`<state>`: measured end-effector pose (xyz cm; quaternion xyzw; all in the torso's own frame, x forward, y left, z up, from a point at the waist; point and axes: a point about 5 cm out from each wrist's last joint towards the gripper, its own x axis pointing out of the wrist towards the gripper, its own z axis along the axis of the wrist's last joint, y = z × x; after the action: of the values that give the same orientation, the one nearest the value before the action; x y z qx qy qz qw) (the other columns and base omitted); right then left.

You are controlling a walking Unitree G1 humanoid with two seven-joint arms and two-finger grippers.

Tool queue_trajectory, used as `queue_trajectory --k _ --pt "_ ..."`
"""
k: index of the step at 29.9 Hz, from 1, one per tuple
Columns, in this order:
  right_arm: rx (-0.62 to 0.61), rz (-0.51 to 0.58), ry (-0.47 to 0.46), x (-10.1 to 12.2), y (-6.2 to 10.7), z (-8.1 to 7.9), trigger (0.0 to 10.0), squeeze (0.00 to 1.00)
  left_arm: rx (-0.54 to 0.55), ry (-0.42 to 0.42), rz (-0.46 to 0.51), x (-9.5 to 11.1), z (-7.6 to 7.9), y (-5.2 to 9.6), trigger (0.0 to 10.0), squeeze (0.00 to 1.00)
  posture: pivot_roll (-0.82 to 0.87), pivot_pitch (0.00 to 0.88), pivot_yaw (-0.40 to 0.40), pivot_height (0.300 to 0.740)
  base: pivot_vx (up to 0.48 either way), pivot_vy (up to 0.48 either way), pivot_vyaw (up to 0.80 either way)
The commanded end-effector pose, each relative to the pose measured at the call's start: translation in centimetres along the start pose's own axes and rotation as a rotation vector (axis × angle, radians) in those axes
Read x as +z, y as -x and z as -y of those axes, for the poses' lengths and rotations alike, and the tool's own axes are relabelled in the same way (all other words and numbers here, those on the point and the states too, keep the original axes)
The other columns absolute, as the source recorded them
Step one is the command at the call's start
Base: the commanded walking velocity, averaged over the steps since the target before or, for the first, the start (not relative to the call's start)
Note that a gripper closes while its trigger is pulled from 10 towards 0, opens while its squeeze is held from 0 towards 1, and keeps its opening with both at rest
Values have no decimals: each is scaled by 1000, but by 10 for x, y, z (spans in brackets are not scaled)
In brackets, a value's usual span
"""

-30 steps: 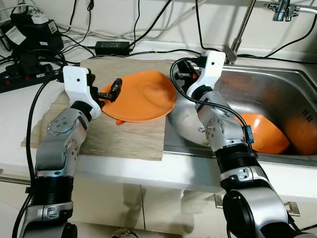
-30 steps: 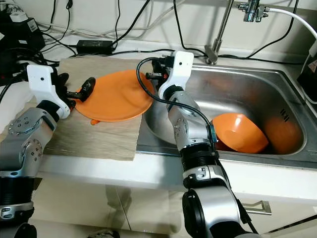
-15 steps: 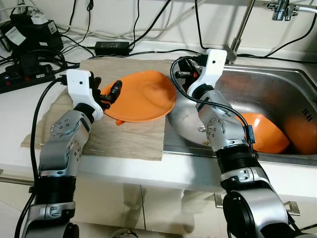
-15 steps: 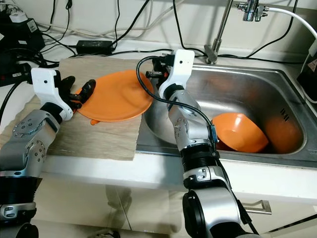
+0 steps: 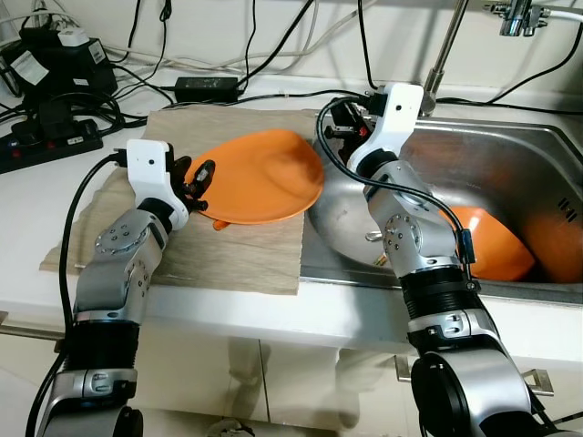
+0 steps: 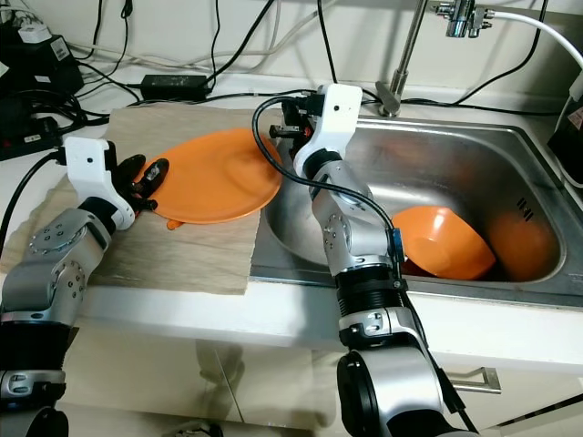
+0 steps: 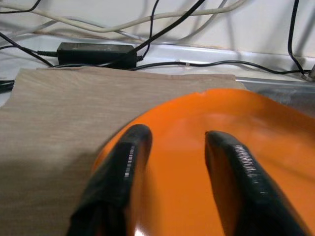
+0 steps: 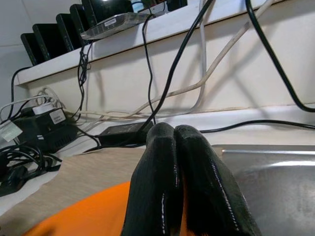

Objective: Kitchen organization

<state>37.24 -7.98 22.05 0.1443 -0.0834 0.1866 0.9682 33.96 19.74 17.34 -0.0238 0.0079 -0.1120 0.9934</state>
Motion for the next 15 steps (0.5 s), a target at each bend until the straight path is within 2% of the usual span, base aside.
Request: queue_trajectory --k 1,15 --pt "-14 -10 3 0 3 3 10000 0 3 -23 8 5 -1 -3 0 0 -37 0 56 740 0 0 0" --pt "-27 -7 5 2 5 5 10000 0 6 -49 11 9 -9 -9 0 0 -46 0 64 740 0 0 0"
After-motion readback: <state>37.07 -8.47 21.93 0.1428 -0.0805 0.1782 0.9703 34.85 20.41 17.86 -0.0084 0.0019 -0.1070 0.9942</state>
